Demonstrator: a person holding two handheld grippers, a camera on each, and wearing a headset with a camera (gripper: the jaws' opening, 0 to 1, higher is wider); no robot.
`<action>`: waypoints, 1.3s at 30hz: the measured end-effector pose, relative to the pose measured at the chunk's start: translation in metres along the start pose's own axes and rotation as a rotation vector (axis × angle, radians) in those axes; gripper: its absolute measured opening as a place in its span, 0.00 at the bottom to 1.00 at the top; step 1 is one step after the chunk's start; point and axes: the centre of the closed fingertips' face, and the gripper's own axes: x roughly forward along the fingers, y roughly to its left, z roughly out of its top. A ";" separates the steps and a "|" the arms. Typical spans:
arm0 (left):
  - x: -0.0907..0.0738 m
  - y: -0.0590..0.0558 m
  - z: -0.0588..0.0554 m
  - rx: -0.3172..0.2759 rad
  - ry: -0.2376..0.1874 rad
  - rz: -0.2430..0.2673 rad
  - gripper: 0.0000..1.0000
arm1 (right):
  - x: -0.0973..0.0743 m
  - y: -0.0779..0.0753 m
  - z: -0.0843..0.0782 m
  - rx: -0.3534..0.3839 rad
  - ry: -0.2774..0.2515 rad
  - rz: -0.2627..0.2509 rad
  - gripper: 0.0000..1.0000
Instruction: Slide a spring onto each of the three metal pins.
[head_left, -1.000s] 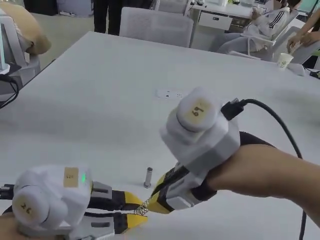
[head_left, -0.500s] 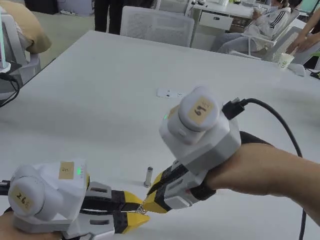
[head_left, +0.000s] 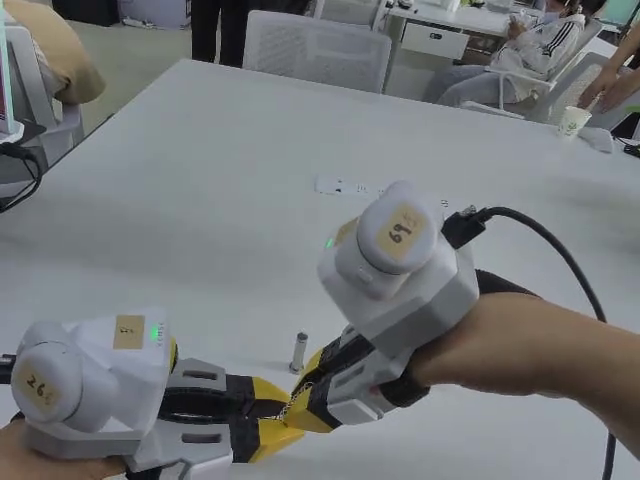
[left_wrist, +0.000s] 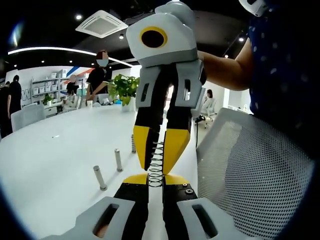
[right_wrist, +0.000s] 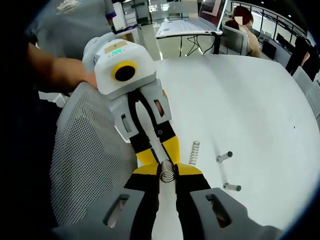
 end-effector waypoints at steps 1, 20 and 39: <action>0.000 0.000 0.000 -0.001 -0.002 0.000 0.02 | 0.000 0.000 0.000 -0.002 -0.001 0.001 0.09; -0.002 0.005 -0.003 0.005 0.002 0.026 0.15 | -0.002 -0.004 -0.001 -0.013 0.030 -0.015 0.08; -0.018 0.027 -0.023 -0.037 0.023 0.161 0.64 | -0.025 -0.028 -0.013 0.023 0.030 -0.086 0.08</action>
